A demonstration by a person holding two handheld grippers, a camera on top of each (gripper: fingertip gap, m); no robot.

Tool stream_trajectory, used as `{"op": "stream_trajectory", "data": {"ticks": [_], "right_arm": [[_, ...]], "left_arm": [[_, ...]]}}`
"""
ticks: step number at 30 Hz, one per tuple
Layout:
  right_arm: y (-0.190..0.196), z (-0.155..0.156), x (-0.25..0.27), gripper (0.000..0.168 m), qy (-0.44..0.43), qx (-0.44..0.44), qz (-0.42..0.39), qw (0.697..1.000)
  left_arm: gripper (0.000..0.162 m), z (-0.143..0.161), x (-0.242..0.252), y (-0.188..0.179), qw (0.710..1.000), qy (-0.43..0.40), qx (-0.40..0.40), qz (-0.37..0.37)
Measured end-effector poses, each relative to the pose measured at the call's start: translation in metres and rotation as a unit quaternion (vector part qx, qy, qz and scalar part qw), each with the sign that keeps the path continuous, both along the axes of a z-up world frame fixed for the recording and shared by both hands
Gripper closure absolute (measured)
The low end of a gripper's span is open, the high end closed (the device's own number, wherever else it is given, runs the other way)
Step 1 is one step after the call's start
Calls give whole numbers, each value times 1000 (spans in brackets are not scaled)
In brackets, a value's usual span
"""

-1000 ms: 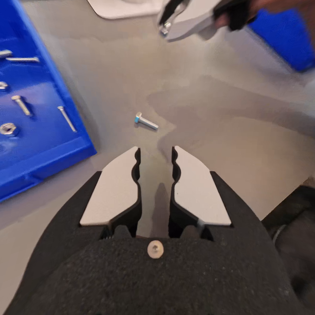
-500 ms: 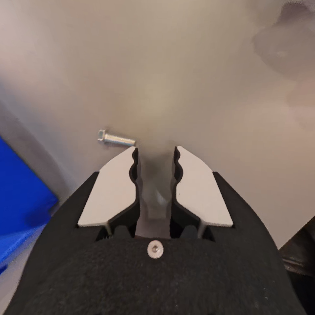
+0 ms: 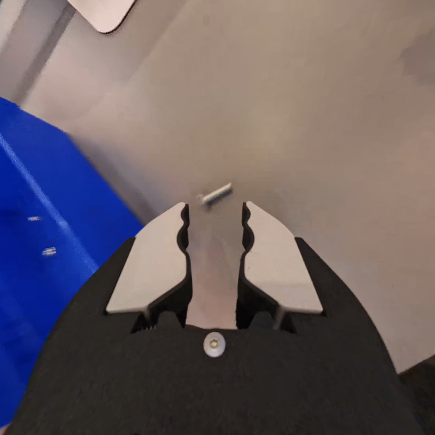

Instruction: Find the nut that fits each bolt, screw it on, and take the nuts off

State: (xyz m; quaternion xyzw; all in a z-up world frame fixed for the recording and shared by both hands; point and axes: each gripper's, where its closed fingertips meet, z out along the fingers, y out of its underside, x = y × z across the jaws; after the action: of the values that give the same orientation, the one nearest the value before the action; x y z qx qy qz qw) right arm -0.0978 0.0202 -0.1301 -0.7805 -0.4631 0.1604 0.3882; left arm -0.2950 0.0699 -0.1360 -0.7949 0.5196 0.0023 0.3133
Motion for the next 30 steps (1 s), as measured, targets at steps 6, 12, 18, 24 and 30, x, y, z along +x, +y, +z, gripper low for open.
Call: {"op": "stream_trajectory", "data": {"ticks": [6,12,18,24,30], "right_arm": [[5,-8,0,151,-26,6,4,1000],[5,-9,2,151,-24,5,6,1000],[4,-15,4,151,-22,-5,6,1000],[5,-16,4,151,-23,-6,7,1000],[5,-17,8,151,-20,-9,2,1000]], "left_arm": [[123,-5,-4,9,948,250,29,-195],[122,-38,-10,24,920,294,-81,-246],[122,-48,-11,27,894,355,-88,-257],[142,-54,-9,28,887,372,-95,-257],[143,-46,2,23,914,316,-63,-245]]}}
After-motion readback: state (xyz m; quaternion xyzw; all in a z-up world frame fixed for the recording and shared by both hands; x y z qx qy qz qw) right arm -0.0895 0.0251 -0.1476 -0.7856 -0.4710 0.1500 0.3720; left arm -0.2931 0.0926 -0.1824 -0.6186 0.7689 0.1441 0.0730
